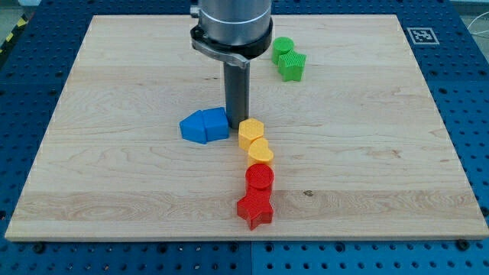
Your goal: Nudge the yellow hexagon right a bit
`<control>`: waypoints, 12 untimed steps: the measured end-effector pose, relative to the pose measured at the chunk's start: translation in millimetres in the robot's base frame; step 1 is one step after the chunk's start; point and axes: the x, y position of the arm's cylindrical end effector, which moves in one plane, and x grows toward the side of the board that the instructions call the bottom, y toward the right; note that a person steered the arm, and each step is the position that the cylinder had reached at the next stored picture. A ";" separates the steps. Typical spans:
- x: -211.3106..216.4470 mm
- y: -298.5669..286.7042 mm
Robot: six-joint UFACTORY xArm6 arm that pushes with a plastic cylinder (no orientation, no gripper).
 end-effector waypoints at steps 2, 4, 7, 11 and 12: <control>14.0 -25.9; 19.3 -42.7; 40.7 -16.6; 49.7 5.6; 49.2 26.7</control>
